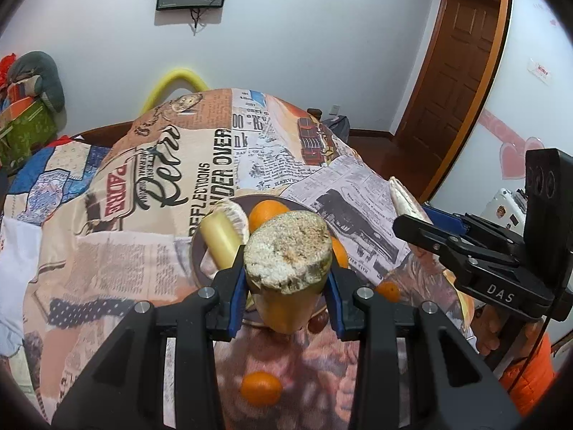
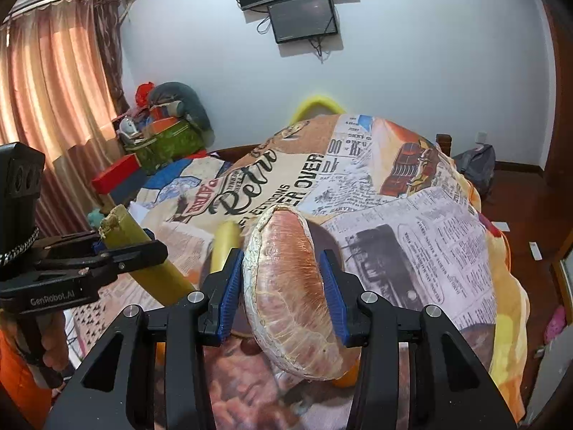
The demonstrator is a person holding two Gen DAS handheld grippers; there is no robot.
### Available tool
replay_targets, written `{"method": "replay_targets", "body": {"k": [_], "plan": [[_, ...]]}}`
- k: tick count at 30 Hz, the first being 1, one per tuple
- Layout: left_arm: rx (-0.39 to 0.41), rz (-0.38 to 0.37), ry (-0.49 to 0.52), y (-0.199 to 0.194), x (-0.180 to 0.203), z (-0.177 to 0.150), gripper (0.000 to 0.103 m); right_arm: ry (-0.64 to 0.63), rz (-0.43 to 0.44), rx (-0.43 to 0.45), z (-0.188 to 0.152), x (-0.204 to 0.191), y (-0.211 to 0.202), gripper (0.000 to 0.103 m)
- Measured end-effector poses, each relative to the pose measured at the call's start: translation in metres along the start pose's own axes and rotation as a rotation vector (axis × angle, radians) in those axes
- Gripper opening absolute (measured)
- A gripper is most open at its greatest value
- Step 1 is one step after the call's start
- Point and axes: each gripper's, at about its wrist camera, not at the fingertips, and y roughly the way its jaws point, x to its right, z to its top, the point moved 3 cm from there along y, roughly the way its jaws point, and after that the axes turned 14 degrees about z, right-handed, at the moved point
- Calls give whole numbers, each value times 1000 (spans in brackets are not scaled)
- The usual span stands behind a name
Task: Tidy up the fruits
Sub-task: 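Carry the cylinder and the pomelo segment over the dark plate with both tools, then lower the cylinder and pomelo segment onto the plate and open both tools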
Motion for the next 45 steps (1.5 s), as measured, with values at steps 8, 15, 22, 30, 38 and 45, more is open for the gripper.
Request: {"method": "replay_targets", "body": {"k": [8, 15, 22, 30, 38, 45], "plan": [[-30, -9, 24, 35, 11, 11, 37, 7, -11, -7, 11, 21, 24, 39], [-71, -4, 30, 69, 13, 15, 38, 1, -4, -38, 16, 32, 49, 36], [-107, -7, -14, 97, 3, 18, 37, 9, 27, -67, 21, 36, 72, 36], [-157, -35, -98, 120, -15, 23, 38, -4, 41, -132, 18, 36, 96, 36], [-161, 24, -130, 129, -26, 33, 40, 35, 90, -176, 8, 41, 102, 37], [-143, 63, -112, 120, -25, 36, 49, -5, 76, -196, 3, 33, 100, 37]]}}
